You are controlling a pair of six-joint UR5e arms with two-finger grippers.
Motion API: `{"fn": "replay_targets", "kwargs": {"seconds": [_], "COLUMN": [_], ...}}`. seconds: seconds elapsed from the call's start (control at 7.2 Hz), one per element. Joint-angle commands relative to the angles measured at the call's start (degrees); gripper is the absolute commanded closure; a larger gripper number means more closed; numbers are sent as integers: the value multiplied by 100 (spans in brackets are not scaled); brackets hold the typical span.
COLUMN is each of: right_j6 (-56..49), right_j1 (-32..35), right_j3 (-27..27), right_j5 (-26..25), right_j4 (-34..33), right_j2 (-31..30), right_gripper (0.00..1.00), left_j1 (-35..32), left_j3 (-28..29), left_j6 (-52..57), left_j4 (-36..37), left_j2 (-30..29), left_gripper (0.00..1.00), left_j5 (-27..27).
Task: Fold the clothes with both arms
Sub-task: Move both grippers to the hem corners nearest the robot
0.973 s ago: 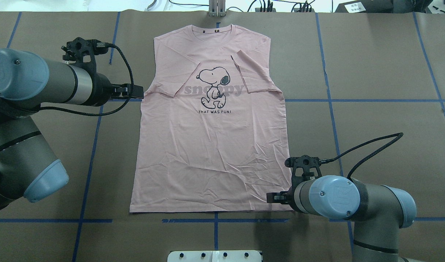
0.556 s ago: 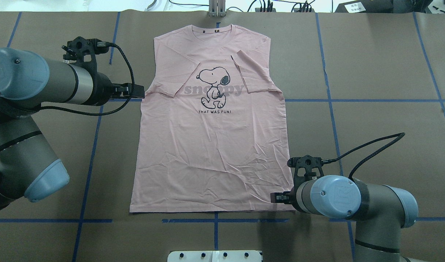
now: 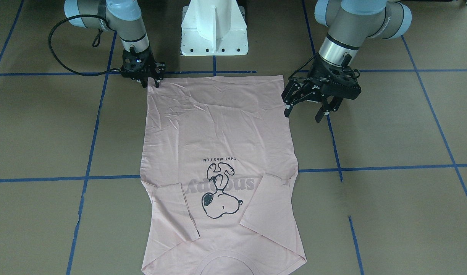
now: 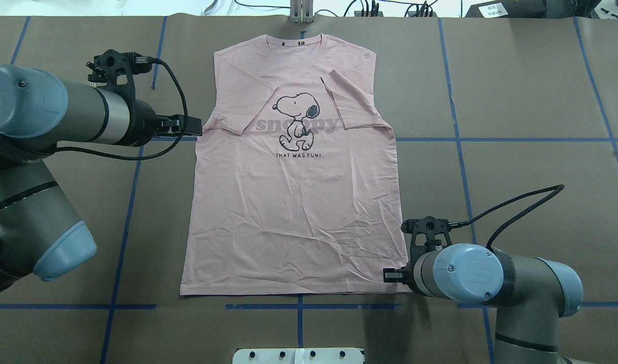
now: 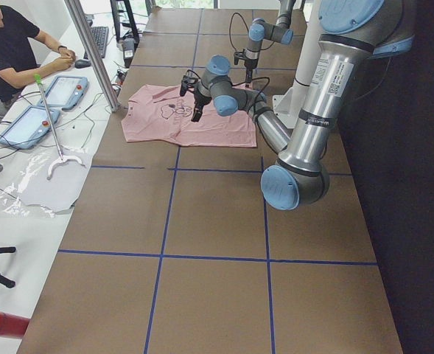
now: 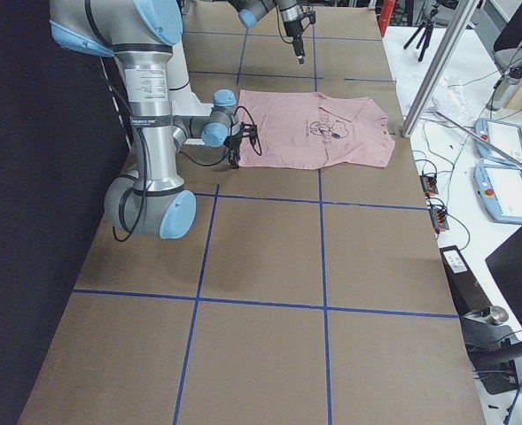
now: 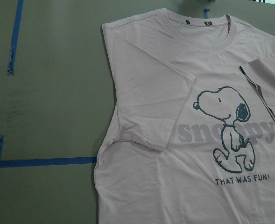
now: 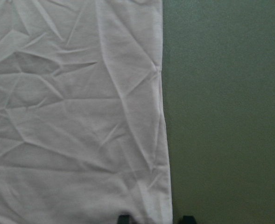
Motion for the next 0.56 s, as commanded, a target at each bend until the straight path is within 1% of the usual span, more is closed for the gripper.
{"fn": "replay_targets", "kwargs": {"seconds": [0.0, 0.42], "right_j6": [0, -9], "right_j1": [-17, 9], "right_j3": [6, 128], "right_j5": [-46, 7], "right_j4": [0, 0], "right_j2": [0, 0], "right_gripper": [100, 100], "left_j1": [0, 0], "left_j3": [-6, 30], "left_j6": [-4, -4], "left_j4": [11, 2], "left_j2": [0, -9], "left_gripper": [0, 0], "left_j5": [0, 0]}}
